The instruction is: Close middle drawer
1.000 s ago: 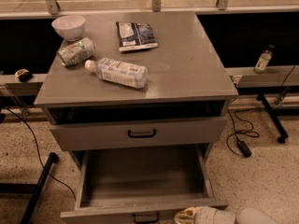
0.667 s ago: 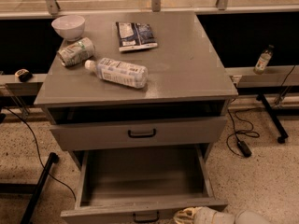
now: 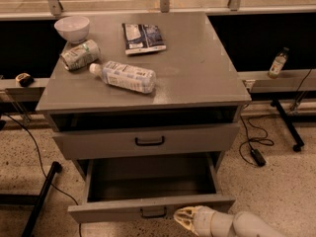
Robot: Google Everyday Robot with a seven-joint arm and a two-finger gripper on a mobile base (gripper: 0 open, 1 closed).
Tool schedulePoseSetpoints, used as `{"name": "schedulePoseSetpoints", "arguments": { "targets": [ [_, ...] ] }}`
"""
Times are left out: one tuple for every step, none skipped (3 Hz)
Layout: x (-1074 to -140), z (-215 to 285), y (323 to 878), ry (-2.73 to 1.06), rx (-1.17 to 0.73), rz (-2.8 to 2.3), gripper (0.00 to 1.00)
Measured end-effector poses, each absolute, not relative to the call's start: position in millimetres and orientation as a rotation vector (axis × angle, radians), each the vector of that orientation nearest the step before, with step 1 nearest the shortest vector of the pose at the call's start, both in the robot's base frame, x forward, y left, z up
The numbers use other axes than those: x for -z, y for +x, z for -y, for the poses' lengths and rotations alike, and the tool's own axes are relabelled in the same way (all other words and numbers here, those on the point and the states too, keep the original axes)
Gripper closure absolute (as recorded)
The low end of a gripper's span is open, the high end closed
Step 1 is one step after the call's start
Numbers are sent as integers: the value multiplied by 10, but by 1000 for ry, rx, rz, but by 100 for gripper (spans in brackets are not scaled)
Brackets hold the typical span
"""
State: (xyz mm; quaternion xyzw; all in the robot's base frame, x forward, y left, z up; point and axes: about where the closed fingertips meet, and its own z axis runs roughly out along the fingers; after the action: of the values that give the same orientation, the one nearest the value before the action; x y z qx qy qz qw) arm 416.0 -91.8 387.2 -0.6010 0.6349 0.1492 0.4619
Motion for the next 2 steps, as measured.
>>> {"name": "schedulePoseSetpoints", "arguments": {
  "targets": [
    [-3801, 705, 4517, -1489, -358, -1506, 100],
    [-3700, 556, 4843, -1484, -377, -1476, 100]
  ]
}}
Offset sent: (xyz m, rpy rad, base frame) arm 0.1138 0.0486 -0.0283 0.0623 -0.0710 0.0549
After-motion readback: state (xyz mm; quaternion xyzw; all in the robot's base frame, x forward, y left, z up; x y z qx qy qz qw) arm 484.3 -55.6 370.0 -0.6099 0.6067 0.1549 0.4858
